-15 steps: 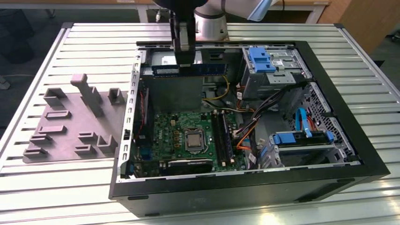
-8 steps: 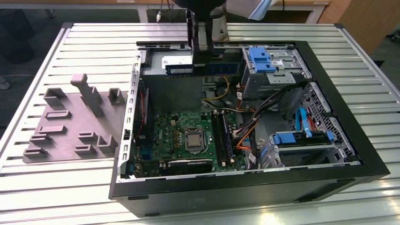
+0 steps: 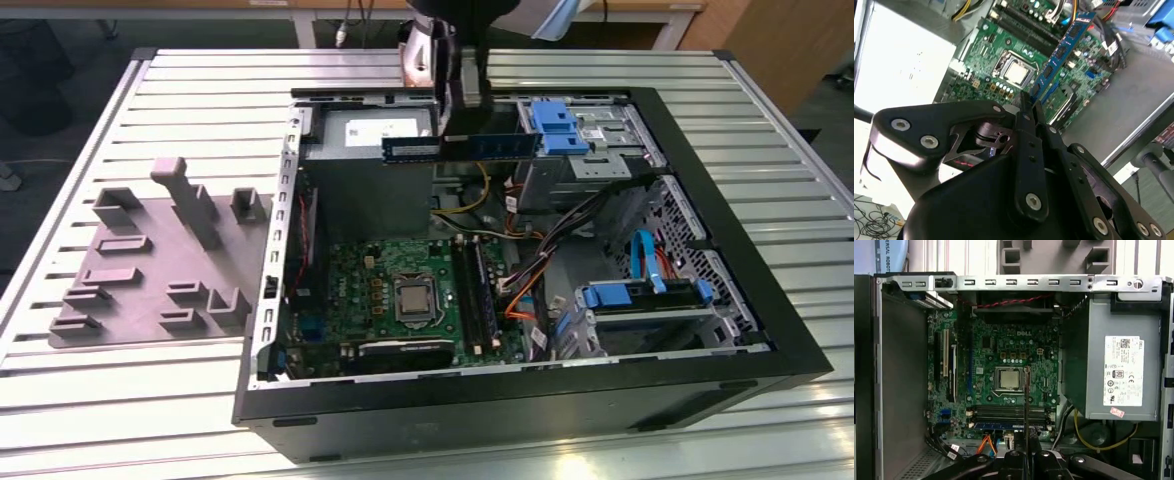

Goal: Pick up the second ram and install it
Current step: 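Pick up the second ram and move it above second insertion slot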

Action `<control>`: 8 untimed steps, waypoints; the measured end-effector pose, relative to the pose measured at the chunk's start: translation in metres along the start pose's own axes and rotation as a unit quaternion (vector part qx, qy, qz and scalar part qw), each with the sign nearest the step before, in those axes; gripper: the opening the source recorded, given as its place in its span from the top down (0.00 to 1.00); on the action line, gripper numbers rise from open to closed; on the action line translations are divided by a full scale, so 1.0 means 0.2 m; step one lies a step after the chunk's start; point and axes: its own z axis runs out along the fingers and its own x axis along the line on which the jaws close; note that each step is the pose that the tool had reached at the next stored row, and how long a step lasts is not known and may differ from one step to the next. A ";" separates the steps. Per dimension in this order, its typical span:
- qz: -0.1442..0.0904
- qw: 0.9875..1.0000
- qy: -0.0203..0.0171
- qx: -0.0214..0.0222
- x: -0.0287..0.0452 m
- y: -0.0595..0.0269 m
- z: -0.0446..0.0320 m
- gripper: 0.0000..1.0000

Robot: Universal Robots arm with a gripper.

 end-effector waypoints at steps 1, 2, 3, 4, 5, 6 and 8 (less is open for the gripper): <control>0.000 1.000 0.000 0.000 0.000 -0.015 0.001 0.86; 0.000 1.000 0.000 0.000 0.000 -0.029 0.001 0.86; 0.000 1.000 0.000 0.000 0.000 -0.044 0.001 0.86; 0.000 1.000 0.000 0.000 0.000 -0.058 0.002 0.86; 0.000 1.000 0.000 0.000 0.000 -0.073 0.002 0.86; 0.000 1.000 0.000 0.000 0.000 -0.087 0.003 0.86; 0.000 1.000 0.000 0.000 0.000 -0.118 0.004 0.86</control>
